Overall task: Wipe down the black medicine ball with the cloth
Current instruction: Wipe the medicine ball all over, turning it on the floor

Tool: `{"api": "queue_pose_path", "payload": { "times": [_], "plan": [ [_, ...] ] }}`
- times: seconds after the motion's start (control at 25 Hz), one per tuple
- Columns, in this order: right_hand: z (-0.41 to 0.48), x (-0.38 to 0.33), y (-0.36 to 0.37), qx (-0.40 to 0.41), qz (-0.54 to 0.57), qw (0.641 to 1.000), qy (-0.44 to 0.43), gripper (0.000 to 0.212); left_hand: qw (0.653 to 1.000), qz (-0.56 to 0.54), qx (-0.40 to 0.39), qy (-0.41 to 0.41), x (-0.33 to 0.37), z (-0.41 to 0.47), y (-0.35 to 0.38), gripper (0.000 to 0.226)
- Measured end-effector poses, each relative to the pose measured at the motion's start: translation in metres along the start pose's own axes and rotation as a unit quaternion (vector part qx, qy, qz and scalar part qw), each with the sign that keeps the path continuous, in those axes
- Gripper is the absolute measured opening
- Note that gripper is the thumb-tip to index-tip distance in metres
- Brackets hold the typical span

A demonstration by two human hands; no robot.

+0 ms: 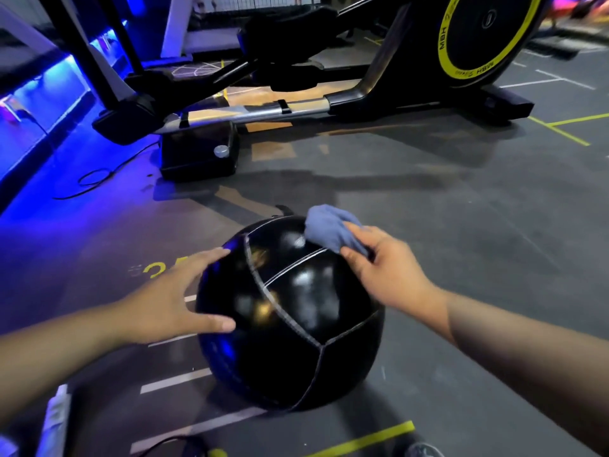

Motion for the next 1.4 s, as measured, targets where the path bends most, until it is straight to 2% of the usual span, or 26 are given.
{"api": "queue_pose_path", "payload": {
  "times": [0.04, 0.12, 0.24, 0.28, 0.36, 0.44, 0.48, 0.56, 0.68, 0.76, 0.84, 0.92, 0.96, 1.04, 1.08, 1.24, 1.32, 1.4],
  "plan": [
    [0.008, 0.014, -0.006, 0.003, -0.009, 0.999, 0.047, 0.038, 0.999, 0.030, -0.035, 0.007, 0.003, 0.002, 0.009, 0.117],
    [0.019, 0.040, -0.015, 0.018, -0.015, 0.990, 0.137, 0.033, 0.996, 0.073, -0.050, 0.026, 0.015, 0.013, 0.017, 0.128],
    [0.013, 0.044, -0.024, 0.044, -0.009, 0.986, 0.159, 0.029, 0.999, 0.049, 0.002, 0.022, 0.032, 0.038, 0.015, 0.131],
    [0.007, 0.033, -0.026, 0.058, -0.026, 0.989, 0.131, 0.031, 0.999, 0.032, 0.031, 0.014, 0.035, 0.045, 0.015, 0.132],
    [-0.011, -0.010, -0.017, 0.060, -0.129, 0.990, -0.010, 0.038, 0.998, 0.004, 0.069, 0.006, 0.044, 0.057, 0.020, 0.134],
    [-0.036, -0.053, 0.016, -0.010, -0.213, 0.960, -0.180, 0.044, 0.997, 0.032, 0.062, 0.038, 0.057, 0.067, 0.027, 0.135],
    [-0.043, -0.062, 0.028, -0.054, -0.241, 0.940, -0.234, 0.047, 0.995, 0.068, 0.042, 0.056, 0.063, 0.071, 0.028, 0.136],
    [-0.038, -0.062, 0.031, -0.094, -0.278, 0.920, -0.260, 0.047, 0.987, 0.143, -0.017, 0.067, 0.063, 0.075, 0.030, 0.142],
    [-0.031, -0.058, 0.017, -0.078, -0.295, 0.916, -0.259, 0.045, 0.963, 0.257, -0.072, 0.042, 0.046, 0.076, 0.036, 0.139],
    [-0.025, -0.059, 0.013, -0.067, -0.316, 0.908, -0.268, 0.045, 0.973, 0.211, -0.093, 0.031, 0.043, 0.073, 0.044, 0.136],
    [-0.001, -0.054, 0.004, -0.048, -0.293, 0.928, -0.228, 0.044, 0.979, 0.174, -0.087, 0.055, 0.051, 0.067, 0.048, 0.135],
    [0.040, -0.038, -0.010, -0.039, -0.209, 0.971, -0.107, 0.038, 0.981, 0.165, -0.065, 0.084, 0.064, 0.058, 0.052, 0.140],
    [0.060, -0.025, -0.013, -0.050, -0.176, 0.982, -0.048, 0.035, 0.983, 0.159, -0.048, 0.084, 0.068, 0.055, 0.052, 0.142],
    [0.080, 0.001, -0.007, -0.109, -0.167, 0.979, 0.029, 0.034, 0.986, 0.144, -0.007, 0.083, 0.077, 0.052, 0.054, 0.140],
    [0.082, 0.003, -0.002, -0.123, -0.174, 0.977, 0.027, 0.033, 0.987, 0.143, 0.006, 0.075, 0.077, 0.052, 0.054, 0.140],
    [0.045, -0.033, 0.001, -0.073, -0.152, 0.981, -0.091, 0.034, 0.991, 0.135, -0.014, -0.003, 0.052, 0.058, 0.065, 0.159],
    [0.008, -0.049, 0.000, -0.065, -0.206, 0.964, -0.156, 0.039, 0.990, 0.136, -0.030, -0.004, 0.049, 0.057, 0.075, 0.165],
    [-0.033, -0.068, 0.011, -0.104, -0.246, 0.931, -0.248, 0.046, 0.994, 0.108, -0.028, 0.000, 0.048, 0.056, 0.078, 0.162]
  ]
}}
Point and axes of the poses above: each hand's wrist, its own z-axis towards the middle knuckle, its own y-axis out of the palm, x = y × z, the point moved 9 cm from there along z, towards the middle knuckle, and after that the axes turned 2 degrees about -z, right-handed, at the moved point
